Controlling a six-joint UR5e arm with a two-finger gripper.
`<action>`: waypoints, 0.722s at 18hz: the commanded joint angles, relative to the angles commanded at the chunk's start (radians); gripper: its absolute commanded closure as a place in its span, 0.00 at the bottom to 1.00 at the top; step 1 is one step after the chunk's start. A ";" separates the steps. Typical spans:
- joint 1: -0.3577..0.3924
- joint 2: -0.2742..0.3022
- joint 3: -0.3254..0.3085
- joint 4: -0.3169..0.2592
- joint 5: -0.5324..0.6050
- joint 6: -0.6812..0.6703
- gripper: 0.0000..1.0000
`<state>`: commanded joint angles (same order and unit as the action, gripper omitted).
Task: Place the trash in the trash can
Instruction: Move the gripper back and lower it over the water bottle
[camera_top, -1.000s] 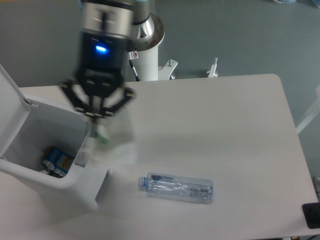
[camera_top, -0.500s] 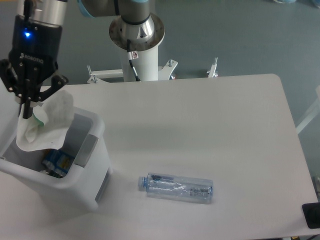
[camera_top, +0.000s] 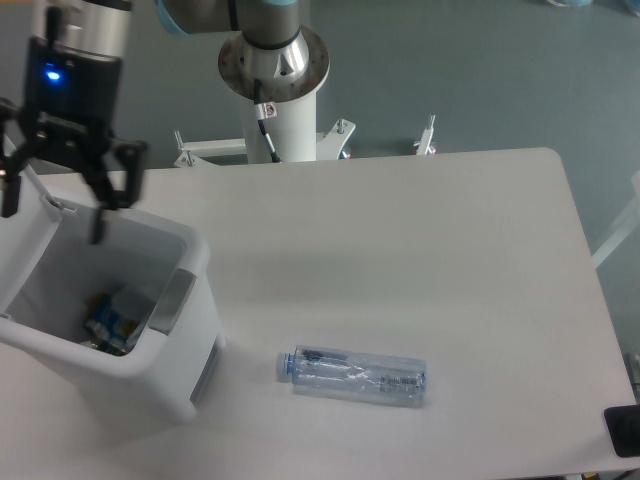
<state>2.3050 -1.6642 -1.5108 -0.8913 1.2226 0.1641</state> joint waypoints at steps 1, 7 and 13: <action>0.051 -0.011 -0.006 0.000 0.000 0.000 0.00; 0.149 -0.060 -0.019 0.072 0.085 0.043 0.00; 0.155 -0.117 -0.081 0.052 0.238 0.273 0.00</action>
<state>2.4605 -1.7810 -1.5921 -0.8391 1.4603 0.4367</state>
